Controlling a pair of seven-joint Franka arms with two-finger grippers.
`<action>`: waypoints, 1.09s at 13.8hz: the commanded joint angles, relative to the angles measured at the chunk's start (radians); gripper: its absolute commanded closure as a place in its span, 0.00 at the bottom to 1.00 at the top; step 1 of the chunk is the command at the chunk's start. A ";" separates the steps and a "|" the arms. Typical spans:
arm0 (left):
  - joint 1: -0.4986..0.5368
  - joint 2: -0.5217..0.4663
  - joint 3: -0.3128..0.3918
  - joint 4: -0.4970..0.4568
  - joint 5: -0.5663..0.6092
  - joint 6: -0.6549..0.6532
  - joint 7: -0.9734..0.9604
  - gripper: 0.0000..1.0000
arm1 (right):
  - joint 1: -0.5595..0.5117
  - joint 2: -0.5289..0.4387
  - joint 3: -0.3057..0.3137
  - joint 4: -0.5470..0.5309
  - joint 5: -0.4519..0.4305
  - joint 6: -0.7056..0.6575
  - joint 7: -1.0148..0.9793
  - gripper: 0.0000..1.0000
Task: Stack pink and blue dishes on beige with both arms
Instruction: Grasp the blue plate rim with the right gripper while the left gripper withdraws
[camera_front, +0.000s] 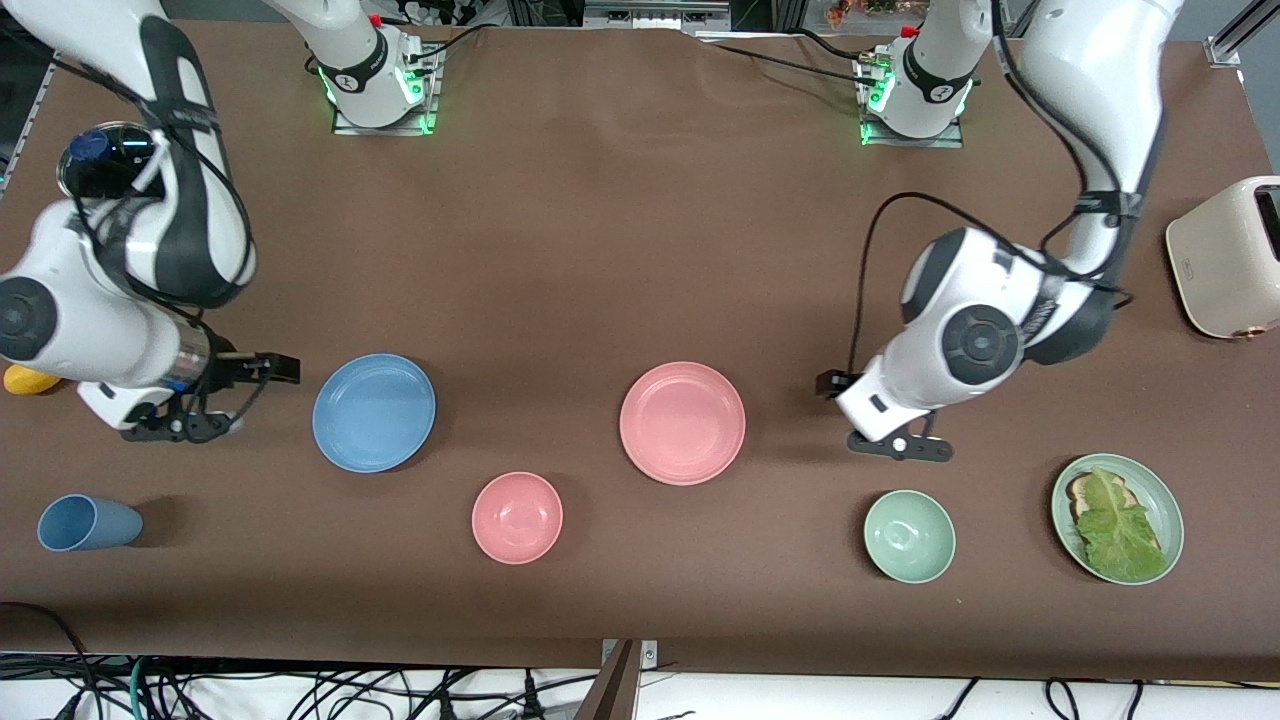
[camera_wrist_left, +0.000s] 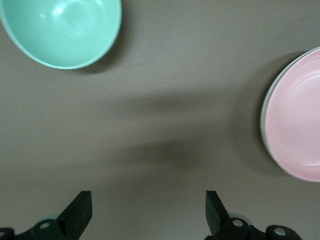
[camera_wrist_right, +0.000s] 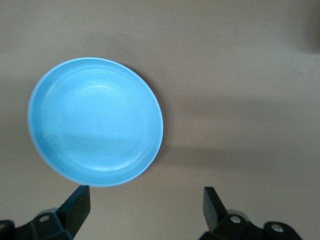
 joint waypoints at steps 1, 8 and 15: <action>0.081 -0.052 -0.005 -0.006 0.024 -0.063 0.142 0.00 | -0.006 -0.001 0.004 -0.134 0.019 0.172 -0.041 0.00; 0.250 -0.083 -0.004 0.014 0.023 -0.118 0.311 0.00 | -0.003 0.096 0.008 -0.229 0.022 0.474 -0.029 0.12; 0.231 -0.157 -0.004 0.137 0.024 -0.301 0.310 0.00 | 0.000 0.136 0.030 -0.219 0.068 0.528 -0.027 0.71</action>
